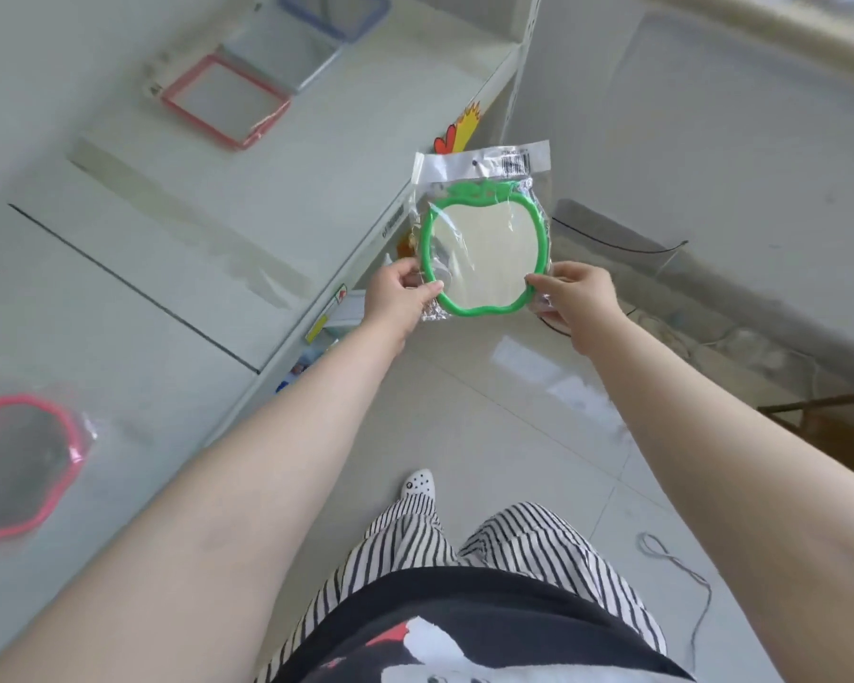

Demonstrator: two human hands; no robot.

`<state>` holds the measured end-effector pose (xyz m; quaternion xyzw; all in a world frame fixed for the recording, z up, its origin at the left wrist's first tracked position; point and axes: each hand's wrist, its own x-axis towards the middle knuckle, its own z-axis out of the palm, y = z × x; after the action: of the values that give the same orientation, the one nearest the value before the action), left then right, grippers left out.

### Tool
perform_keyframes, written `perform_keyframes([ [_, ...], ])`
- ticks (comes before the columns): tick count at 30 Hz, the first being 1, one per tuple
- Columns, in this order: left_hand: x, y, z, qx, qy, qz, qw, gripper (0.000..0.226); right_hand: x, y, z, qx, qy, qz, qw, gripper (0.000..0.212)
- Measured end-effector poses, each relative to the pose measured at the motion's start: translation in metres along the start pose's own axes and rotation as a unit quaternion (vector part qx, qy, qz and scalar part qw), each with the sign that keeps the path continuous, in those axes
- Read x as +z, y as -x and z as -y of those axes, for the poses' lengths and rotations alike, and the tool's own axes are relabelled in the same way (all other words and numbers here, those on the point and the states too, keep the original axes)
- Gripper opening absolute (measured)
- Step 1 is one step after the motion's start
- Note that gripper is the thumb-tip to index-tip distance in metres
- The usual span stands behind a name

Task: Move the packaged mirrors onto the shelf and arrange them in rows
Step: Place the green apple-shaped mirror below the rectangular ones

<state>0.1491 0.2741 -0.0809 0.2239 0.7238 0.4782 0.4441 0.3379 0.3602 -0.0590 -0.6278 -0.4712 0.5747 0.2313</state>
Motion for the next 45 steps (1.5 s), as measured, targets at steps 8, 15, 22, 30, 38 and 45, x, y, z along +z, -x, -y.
perform_keyframes([
  [8,0.061,-0.080,-0.045,0.010,-0.003,-0.014,1.000,0.023,-0.030,-0.104,0.043,-0.004,0.003,-0.012,1.000,0.015],
  [15,0.109,-0.132,-0.080,-0.012,0.018,-0.098,0.995,0.022,-0.050,-0.199,0.093,-0.033,0.053,0.054,0.997,0.015],
  [22,0.130,-0.165,-0.114,-0.026,0.060,-0.193,0.979,0.022,-0.034,-0.272,0.139,-0.062,0.106,0.093,0.988,0.009],
  [30,0.111,-0.236,-0.153,-0.044,0.090,-0.243,0.965,0.014,0.015,-0.335,0.203,-0.092,0.137,0.131,0.978,0.017],
  [38,0.092,-0.301,-0.175,-0.079,0.103,-0.268,0.955,0.022,0.063,-0.388,0.247,-0.119,0.189,0.137,0.965,0.018],
  [45,0.086,-0.333,-0.182,-0.107,0.130,-0.363,0.916,0.034,0.100,-0.420,0.273,-0.120,0.243,0.206,0.940,0.021],
])
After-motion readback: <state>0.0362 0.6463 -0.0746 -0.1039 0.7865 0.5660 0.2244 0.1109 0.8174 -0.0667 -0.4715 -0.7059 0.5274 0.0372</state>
